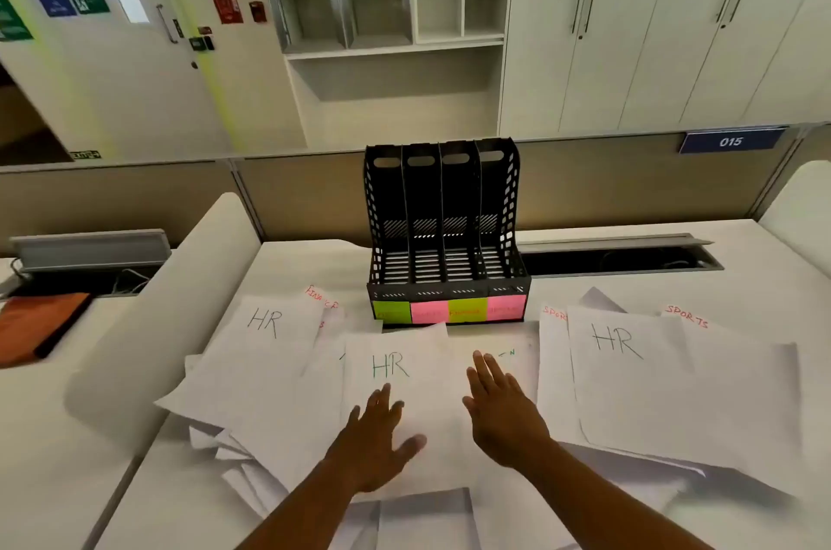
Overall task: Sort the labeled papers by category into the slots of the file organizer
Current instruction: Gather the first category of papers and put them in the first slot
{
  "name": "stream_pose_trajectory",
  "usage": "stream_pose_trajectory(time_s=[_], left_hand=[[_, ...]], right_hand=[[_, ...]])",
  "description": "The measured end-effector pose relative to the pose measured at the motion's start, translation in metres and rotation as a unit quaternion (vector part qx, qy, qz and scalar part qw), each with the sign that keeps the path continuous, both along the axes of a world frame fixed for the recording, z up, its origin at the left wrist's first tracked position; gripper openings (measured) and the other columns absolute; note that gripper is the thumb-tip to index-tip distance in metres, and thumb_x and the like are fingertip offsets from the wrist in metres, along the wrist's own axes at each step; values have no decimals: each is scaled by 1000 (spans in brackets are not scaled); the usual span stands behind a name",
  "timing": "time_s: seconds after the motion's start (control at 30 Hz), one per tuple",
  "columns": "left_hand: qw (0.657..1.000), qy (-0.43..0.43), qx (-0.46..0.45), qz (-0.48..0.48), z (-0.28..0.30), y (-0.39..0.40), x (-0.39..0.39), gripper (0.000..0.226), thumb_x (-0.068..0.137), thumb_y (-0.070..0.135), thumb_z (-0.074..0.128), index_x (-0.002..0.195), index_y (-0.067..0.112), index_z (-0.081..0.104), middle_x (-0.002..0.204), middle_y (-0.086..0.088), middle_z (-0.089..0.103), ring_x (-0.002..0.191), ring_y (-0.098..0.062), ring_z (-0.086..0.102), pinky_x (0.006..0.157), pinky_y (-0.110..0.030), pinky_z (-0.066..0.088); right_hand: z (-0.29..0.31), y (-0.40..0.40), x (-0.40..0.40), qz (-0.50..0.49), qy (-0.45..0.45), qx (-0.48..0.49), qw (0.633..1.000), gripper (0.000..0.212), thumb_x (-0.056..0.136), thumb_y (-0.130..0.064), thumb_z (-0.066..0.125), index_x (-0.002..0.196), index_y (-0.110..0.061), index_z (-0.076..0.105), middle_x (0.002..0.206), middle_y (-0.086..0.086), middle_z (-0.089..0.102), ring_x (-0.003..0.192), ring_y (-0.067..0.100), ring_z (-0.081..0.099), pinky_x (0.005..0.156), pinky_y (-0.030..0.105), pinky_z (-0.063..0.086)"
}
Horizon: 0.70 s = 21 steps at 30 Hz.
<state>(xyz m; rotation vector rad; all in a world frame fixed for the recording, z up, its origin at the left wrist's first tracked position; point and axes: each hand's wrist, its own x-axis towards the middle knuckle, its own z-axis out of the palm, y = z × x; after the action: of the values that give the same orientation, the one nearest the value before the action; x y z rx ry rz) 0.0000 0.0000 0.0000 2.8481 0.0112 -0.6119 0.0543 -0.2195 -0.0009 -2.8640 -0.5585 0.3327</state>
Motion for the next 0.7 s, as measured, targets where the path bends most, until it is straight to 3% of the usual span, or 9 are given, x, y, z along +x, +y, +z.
stream_pose_trajectory(time_s=[0.07,0.17,0.27,0.33,0.4,0.47,0.57,0.63,0.7], left_hand=[[997,59,3,-45,-6,1,-4,100,76,85,32,154,30,5,160,4,-21,149,-20,-12,121,-45,2],[994,64,22,-80,-15,3,-11,104,76,77,51,155,27,5,161,4,-18,150,-18,-9,122,-41,4],[997,22,13,-73,-21,3,-15,77,88,56,53,152,30,18,163,8,-3,150,-16,7,121,-36,13],[998,-29,-13,-52,-22,3,-17,54,91,49,50,142,35,39,158,11,24,142,-15,32,115,-29,25],[995,-85,-35,-35,-20,0,-18,33,93,46,46,123,37,57,136,13,55,122,-11,53,102,-22,37],[991,-122,-51,-34,-18,-4,-18,27,93,44,43,111,34,62,113,14,65,104,-9,60,90,-22,44],[989,-85,-116,-36,-17,-9,-16,25,91,47,48,102,32,64,102,13,67,93,-9,61,83,-24,48],[984,-29,-176,-22,-17,-13,-16,30,85,55,54,96,30,65,98,14,68,90,-7,61,81,-25,51],[972,9,-233,26,-17,-15,-17,46,74,72,56,91,30,66,99,17,67,92,-5,61,80,-22,49]], right_hand=[[-8,0,-4,16,42,-29,999,57,103,-39,16,152,-13,3,160,5,-15,147,23,-16,120,41,2],[-21,-1,-11,26,85,-53,995,57,103,-38,19,152,-10,10,161,8,-8,148,24,-10,120,41,9],[-29,0,-16,-6,132,-36,991,59,101,-44,24,151,-13,16,162,6,7,149,23,5,117,41,21],[-33,1,-17,-47,158,-10,986,62,98,-49,30,149,-15,21,155,8,29,142,27,28,112,41,30],[-35,5,-17,-84,168,17,982,65,95,-52,37,148,-17,25,145,8,45,132,27,43,107,40,37],[-35,10,-15,-146,177,81,970,66,92,-52,46,145,-15,32,138,8,53,125,26,50,103,38,42],[-31,16,-8,-289,252,249,889,64,84,-38,66,135,-7,44,126,11,58,100,25,62,79,31,55],[-27,14,-5,-353,297,332,823,49,75,-16,79,115,0,55,111,14,60,80,20,62,57,26,56],[-24,9,-3,-389,327,360,782,34,68,1,82,92,6,59,90,20,65,64,20,65,46,22,52]])
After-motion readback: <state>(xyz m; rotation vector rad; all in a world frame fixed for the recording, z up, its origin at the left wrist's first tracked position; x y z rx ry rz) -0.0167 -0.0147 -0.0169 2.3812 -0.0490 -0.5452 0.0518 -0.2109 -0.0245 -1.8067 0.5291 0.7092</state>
